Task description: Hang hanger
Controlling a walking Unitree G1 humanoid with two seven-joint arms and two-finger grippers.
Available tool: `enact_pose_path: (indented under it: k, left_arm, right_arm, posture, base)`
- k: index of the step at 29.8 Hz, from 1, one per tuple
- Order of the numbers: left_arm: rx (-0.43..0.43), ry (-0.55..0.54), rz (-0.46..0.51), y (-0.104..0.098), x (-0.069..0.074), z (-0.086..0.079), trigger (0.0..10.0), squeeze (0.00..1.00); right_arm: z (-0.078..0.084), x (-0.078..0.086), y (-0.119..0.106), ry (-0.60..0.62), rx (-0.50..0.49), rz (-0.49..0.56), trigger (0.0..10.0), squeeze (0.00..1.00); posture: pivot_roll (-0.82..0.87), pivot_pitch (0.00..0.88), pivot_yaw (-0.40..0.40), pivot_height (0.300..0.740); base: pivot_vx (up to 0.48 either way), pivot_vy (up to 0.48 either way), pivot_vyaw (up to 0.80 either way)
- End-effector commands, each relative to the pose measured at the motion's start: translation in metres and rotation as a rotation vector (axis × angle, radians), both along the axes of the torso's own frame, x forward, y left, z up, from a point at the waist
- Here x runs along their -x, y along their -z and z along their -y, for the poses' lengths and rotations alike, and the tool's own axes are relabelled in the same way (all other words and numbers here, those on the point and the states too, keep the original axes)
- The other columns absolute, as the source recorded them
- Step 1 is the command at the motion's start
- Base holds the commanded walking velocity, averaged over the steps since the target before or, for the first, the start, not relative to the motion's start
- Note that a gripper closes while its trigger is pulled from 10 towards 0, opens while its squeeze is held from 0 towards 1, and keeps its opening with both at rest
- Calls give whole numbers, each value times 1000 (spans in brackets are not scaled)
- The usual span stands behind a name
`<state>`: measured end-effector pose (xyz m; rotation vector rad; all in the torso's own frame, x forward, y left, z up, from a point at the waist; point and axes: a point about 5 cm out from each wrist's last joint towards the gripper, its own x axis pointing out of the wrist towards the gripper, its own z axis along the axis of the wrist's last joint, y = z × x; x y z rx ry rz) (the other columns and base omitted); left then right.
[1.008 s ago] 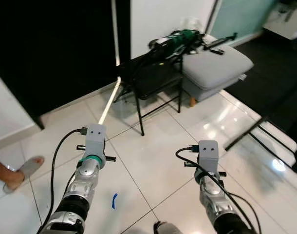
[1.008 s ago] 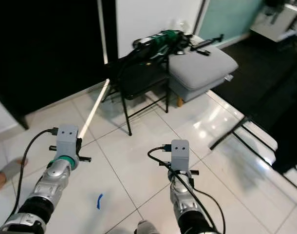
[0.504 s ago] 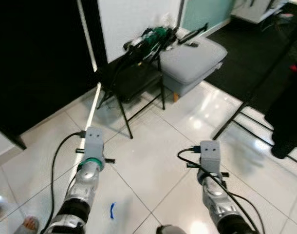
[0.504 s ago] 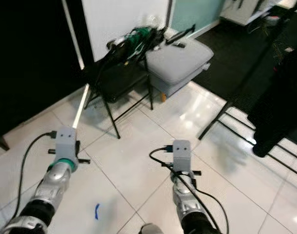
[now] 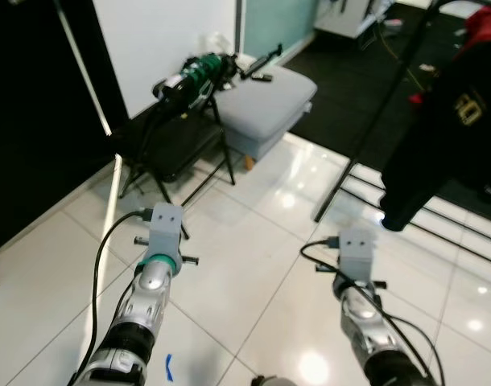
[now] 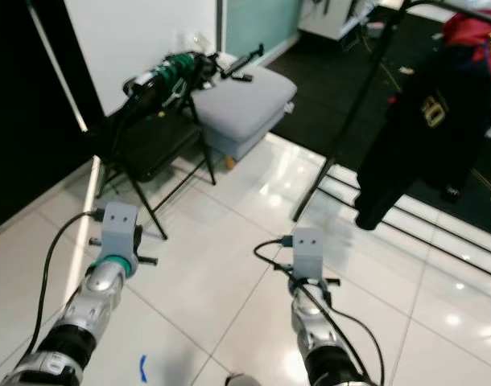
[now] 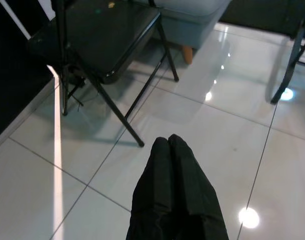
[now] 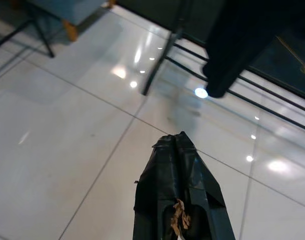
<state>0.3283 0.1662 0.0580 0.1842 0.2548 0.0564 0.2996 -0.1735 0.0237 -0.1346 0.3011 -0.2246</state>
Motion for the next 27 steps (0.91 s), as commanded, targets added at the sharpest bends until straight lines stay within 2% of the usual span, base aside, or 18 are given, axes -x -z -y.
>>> enact_pose_path:
  k: [1, 8, 14, 21, 27]
  left_arm:
    - [-1, -6, -33, 7, 4, -1, 10000, 0]
    - [2, -17, -20, 5, 6, -4, 10000, 0]
    - [40, -17, -26, 14, 13, 4, 10000, 0]
    - [88, 19, -2, 13, 15, 14, 10000, 0]
    - [79, 26, -3, 13, 14, 14, 10000, 0]
  right_arm:
    - [1, 6, 8, 9, -9, -33, 10000, 0]
    - [4, 7, 7, 12, -9, -32, 10000, 0]
    - [2, 5, 5, -6, 1, -29, 10000, 0]
    - [2, 4, 5, -13, 10, -27, 10000, 0]
    - [1, 6, 6, -15, 11, -30, 10000, 0]
  posture:
    - [7, 29, 46, 740]
    - [4, 30, 39, 740]
    - [-6, 34, 27, 740]
    - [-6, 37, 23, 740]
    - [-3, 40, 26, 740]
  base:
    - [0, 0, -800]
    - [0, 0, -800]
    - [0, 0, -800]
    - [0, 0, -800]
    - [0, 0, -800]
